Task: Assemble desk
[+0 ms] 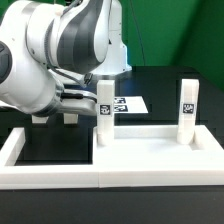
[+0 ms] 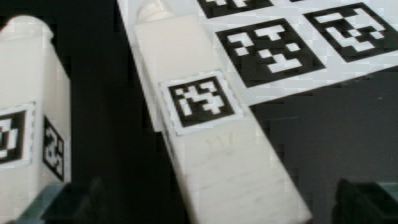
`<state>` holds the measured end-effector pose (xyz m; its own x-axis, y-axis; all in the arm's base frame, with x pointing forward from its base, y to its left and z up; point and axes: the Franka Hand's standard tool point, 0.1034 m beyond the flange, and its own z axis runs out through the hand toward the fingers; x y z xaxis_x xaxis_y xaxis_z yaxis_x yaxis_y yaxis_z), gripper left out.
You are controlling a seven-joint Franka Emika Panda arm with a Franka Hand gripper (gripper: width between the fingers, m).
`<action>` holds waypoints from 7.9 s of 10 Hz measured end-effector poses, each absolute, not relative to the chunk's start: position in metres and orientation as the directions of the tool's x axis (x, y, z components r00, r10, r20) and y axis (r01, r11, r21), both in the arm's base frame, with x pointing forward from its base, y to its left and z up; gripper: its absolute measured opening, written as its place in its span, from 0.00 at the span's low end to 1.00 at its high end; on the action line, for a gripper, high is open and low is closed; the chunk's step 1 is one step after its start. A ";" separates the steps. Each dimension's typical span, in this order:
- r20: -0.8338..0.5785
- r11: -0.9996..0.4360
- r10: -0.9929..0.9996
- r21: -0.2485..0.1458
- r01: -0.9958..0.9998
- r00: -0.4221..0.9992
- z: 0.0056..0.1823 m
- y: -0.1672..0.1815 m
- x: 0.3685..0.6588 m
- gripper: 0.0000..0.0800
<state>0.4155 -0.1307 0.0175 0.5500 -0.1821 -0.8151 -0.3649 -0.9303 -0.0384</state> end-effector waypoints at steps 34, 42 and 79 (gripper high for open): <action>0.222 -0.898 -0.441 -0.101 -0.429 0.870 0.229 0.042 0.612 0.36; 0.421 -0.918 -0.392 -0.120 -0.378 0.818 0.201 0.073 0.636 0.36; 0.472 -0.952 -0.281 -0.030 -0.303 0.835 0.140 0.116 0.637 0.36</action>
Offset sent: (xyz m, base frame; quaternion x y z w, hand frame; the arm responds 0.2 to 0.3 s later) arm 0.0000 0.0000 0.0000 0.0000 0.0000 0.0000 1.0000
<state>0.6374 0.1164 0.1400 0.8355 -0.2812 0.4722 -0.3034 -0.9524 -0.0303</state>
